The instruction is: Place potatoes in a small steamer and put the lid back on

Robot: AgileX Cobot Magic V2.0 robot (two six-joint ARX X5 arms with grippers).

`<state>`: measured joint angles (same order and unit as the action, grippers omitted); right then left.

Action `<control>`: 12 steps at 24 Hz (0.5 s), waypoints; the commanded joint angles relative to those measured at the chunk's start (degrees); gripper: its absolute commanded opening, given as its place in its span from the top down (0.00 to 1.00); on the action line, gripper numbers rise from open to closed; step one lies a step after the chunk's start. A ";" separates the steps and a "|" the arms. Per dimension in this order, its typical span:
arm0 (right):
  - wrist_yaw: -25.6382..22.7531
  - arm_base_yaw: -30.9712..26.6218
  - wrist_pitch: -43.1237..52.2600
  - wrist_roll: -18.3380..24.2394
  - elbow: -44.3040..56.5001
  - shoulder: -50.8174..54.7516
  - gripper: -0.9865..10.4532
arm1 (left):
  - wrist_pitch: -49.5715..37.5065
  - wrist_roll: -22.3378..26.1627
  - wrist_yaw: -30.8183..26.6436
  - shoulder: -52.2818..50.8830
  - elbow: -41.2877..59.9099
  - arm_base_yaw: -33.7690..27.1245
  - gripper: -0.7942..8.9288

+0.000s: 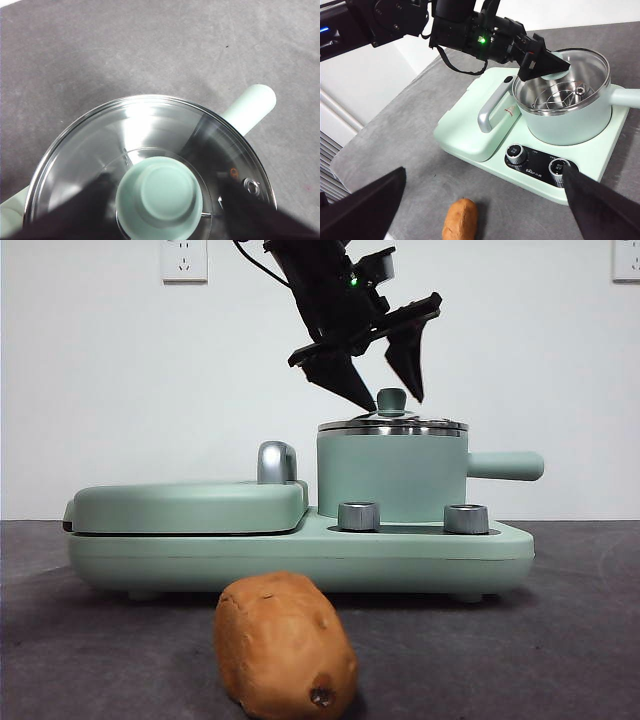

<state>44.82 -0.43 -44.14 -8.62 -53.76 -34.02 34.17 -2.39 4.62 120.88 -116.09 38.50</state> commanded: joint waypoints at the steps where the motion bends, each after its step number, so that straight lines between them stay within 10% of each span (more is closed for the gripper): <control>1: -0.02 0.02 0.39 0.09 -0.68 -0.35 0.48 | -0.48 -0.22 0.04 1.64 -1.84 0.50 0.77; 12: 0.17 0.02 0.35 0.00 -0.68 -0.35 0.48 | 2.27 -0.22 -0.50 0.26 -5.55 0.52 0.91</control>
<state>44.86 -0.43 -44.14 -8.62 -53.76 -34.02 37.89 -2.44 4.32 120.90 -119.17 38.50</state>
